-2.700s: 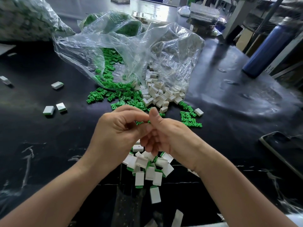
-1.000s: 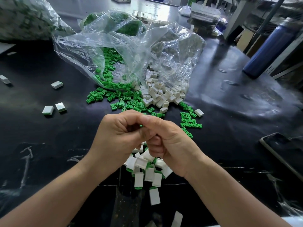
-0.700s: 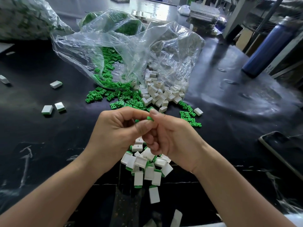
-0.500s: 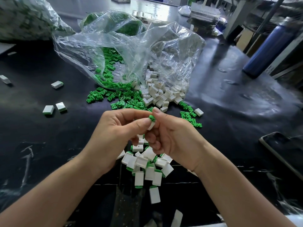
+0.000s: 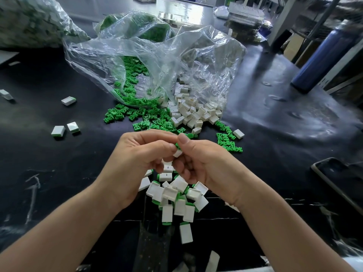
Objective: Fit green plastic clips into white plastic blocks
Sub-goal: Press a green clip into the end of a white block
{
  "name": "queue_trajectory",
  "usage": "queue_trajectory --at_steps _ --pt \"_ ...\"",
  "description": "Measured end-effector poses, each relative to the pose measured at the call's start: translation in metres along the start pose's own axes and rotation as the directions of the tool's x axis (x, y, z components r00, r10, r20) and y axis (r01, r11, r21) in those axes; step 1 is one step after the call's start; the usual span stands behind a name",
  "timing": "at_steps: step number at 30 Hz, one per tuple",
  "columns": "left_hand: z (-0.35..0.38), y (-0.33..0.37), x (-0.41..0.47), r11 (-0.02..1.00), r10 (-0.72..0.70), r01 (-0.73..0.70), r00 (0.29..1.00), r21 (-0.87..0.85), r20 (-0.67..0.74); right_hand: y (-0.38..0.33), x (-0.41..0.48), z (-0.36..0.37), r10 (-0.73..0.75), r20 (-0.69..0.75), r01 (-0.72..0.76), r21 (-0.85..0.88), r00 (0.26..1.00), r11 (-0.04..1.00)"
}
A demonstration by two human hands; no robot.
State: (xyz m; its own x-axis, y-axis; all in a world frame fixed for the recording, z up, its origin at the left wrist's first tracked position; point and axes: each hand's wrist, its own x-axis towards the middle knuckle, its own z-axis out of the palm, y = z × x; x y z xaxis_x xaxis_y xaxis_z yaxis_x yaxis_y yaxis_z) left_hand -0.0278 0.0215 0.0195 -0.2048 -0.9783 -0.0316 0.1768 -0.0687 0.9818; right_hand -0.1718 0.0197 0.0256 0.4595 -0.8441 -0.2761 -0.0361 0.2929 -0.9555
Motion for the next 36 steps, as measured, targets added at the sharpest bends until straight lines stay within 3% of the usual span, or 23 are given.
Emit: queue_trajectory --at_steps 7,36 --pt "0.000 0.000 -0.001 0.996 -0.081 0.080 0.997 0.051 0.011 0.004 0.000 0.003 -0.073 -0.077 0.055 -0.210 0.994 0.976" --pt "0.008 -0.002 -0.002 0.998 -0.062 0.062 0.995 -0.007 -0.081 0.012 0.004 0.012 -0.099 -0.158 0.070 -0.179 0.982 0.981"
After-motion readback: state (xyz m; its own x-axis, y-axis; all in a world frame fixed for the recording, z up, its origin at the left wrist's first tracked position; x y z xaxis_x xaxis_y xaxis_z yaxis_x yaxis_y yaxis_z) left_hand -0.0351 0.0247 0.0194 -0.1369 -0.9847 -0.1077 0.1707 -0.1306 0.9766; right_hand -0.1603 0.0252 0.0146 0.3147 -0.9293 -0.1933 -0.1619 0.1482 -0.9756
